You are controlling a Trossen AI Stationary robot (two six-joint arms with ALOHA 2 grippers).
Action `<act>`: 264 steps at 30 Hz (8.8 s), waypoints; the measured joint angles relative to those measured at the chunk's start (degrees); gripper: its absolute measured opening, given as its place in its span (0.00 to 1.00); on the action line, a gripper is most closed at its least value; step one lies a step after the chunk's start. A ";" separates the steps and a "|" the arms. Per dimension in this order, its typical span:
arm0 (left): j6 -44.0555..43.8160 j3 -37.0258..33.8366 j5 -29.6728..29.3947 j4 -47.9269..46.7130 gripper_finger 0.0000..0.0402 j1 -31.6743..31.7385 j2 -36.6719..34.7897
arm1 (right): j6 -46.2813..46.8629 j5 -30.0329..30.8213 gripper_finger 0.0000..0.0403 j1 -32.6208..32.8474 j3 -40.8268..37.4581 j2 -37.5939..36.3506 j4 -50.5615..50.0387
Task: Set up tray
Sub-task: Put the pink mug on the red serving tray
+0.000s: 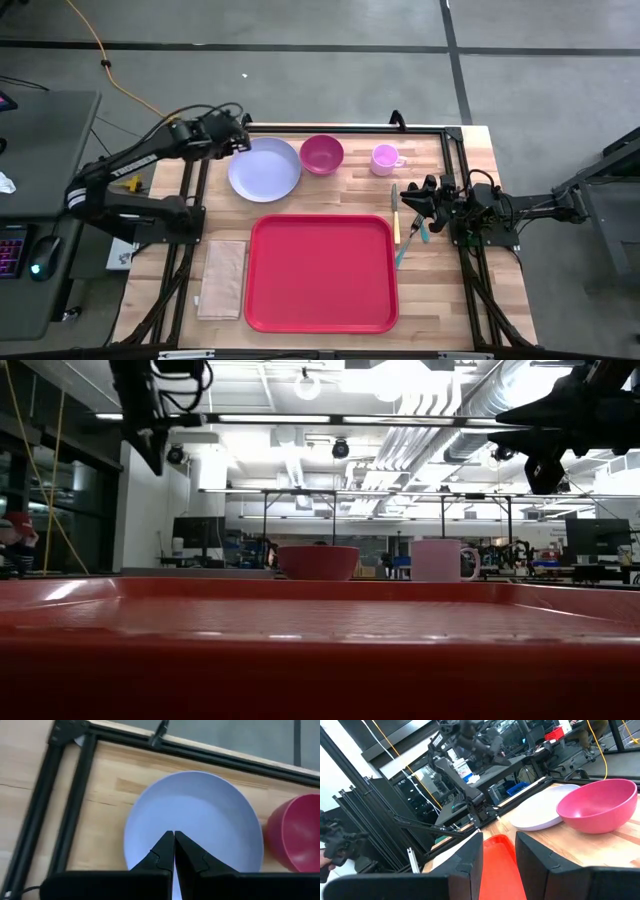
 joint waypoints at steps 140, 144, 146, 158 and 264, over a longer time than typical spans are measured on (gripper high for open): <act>35.46 -45.97 14.96 64.71 0.11 -23.10 -42.59 | -18.82 34.51 0.23 -1.12 6.18 5.24 -16.98; 35.51 -45.97 14.90 62.14 0.11 -23.10 -45.47 | -18.67 32.62 0.23 -3.37 10.69 9.42 -22.58; 35.52 -45.97 14.01 60.68 0.11 -23.10 -46.68 | -17.97 30.97 0.23 -4.69 12.91 11.93 -25.52; 35.26 -45.94 12.69 54.33 0.11 -23.10 -50.86 | -20.25 20.72 0.23 -13.07 20.51 27.34 -30.93; 32.27 -45.94 9.62 42.01 0.11 -23.06 -50.86 | -13.77 -1.81 0.23 -44.05 60.76 76.67 -57.57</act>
